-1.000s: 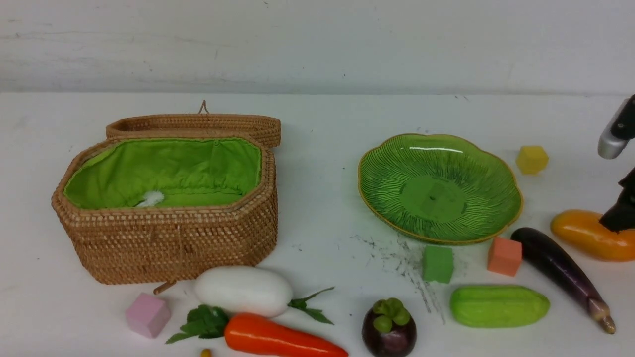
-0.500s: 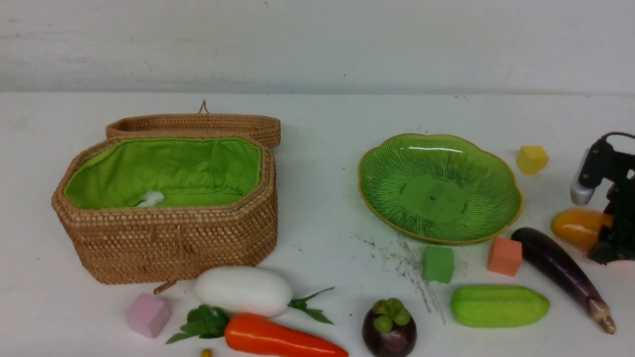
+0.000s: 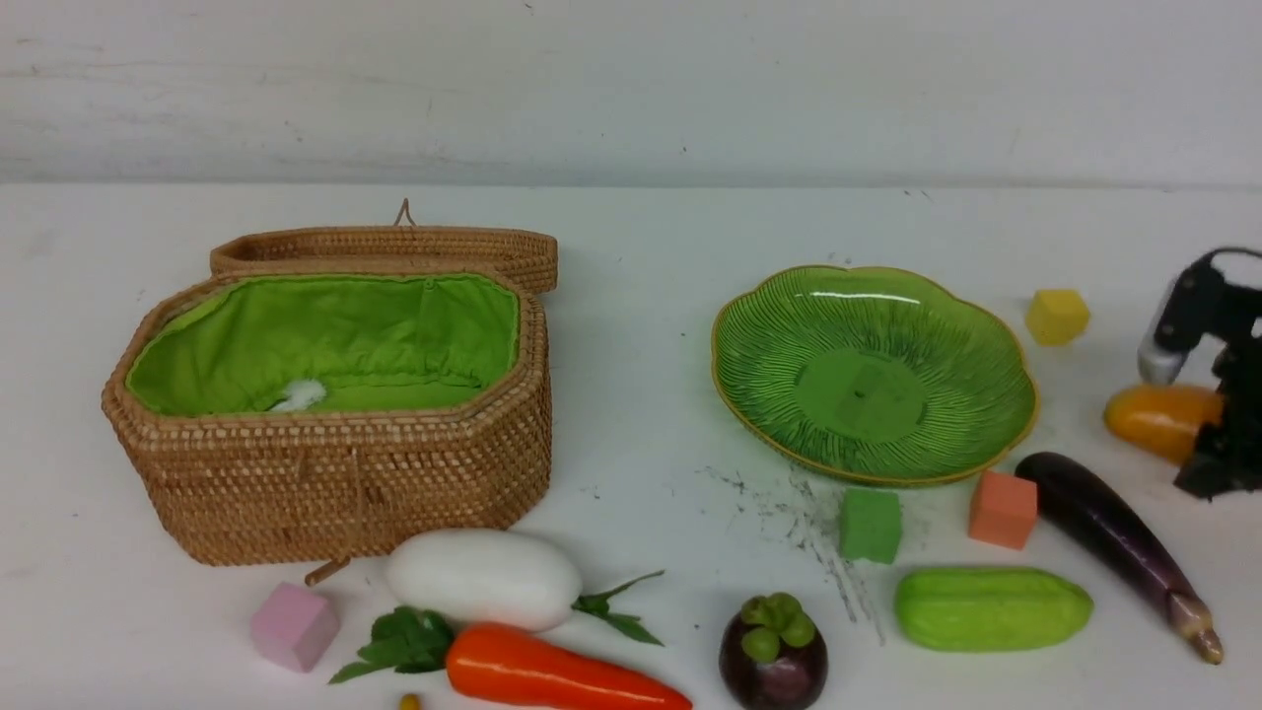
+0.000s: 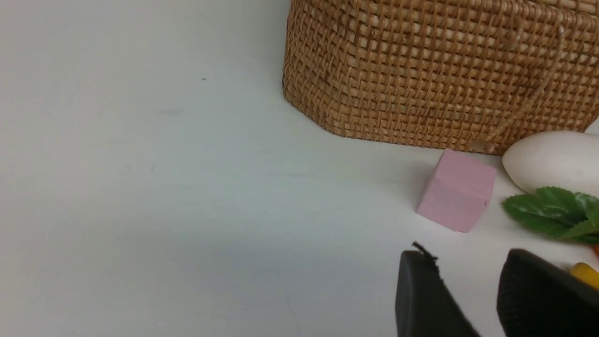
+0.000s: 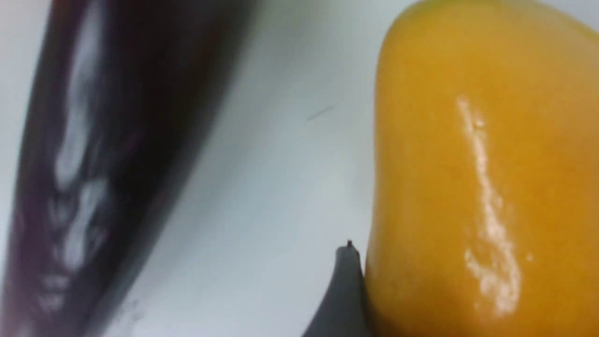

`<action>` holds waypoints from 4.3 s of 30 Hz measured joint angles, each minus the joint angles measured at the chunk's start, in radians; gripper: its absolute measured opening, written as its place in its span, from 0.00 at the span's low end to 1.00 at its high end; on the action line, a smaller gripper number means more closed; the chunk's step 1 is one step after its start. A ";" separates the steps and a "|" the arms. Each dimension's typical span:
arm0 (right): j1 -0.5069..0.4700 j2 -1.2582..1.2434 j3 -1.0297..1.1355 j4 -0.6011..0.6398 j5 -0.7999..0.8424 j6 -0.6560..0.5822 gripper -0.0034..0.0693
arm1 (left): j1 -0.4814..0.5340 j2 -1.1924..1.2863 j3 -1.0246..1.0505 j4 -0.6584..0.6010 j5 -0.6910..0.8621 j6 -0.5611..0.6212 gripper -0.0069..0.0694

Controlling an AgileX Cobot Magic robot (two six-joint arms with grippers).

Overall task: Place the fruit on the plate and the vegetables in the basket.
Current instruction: Use the right arm to grab a mango and put it into the right plate, then grab an eggplant with your right arm and place it in the basket on the left.

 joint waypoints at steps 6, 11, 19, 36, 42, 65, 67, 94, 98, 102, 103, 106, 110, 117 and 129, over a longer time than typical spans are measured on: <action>0.034 -0.089 -0.116 0.173 0.091 0.097 0.87 | 0.000 0.000 0.000 0.000 0.000 0.000 0.40; 0.178 -0.099 -0.174 0.290 0.135 0.150 0.87 | 0.000 0.000 0.000 0.000 0.000 0.000 0.40; 0.400 -0.007 -0.177 0.351 -0.050 0.178 0.87 | 0.000 0.000 0.000 0.000 0.000 0.000 0.40; 0.428 0.218 -0.178 0.280 -0.234 0.405 0.98 | 0.000 0.000 0.000 0.000 0.000 0.000 0.40; 0.428 0.194 -0.178 0.213 -0.201 0.449 0.97 | 0.000 0.000 0.000 0.000 0.000 0.000 0.40; 0.074 -0.306 0.240 0.113 0.050 0.511 0.90 | 0.000 0.000 0.000 0.000 0.001 0.000 0.40; 0.078 -0.289 0.295 0.097 -0.003 0.471 0.87 | 0.000 0.000 0.000 0.000 0.001 0.000 0.40; 0.080 -0.056 0.266 0.165 -0.014 0.409 0.56 | 0.000 0.000 0.000 0.000 0.001 0.000 0.40; 0.080 -0.098 0.188 0.078 0.043 0.523 0.56 | 0.000 0.000 0.000 0.000 0.001 0.000 0.40; 0.080 -0.183 0.078 0.037 0.078 0.638 0.56 | 0.000 0.000 0.000 0.000 0.001 0.000 0.40; 0.082 -0.203 0.052 0.043 0.082 0.648 0.56 | 0.000 0.000 0.000 0.000 0.001 0.000 0.40; 0.104 -0.244 -0.012 0.080 0.085 0.647 0.56 | 0.000 0.000 0.000 0.000 0.001 0.000 0.40; 0.164 -0.260 -0.052 0.208 0.077 0.571 0.56 | 0.000 0.000 0.000 0.000 0.001 0.000 0.40; 0.322 -0.154 -0.058 0.452 0.070 0.273 0.56 | 0.000 0.000 0.000 0.000 0.001 0.000 0.40; 0.721 0.100 -0.528 0.693 -0.007 0.102 0.56 | 0.000 0.000 0.000 0.000 0.001 0.000 0.40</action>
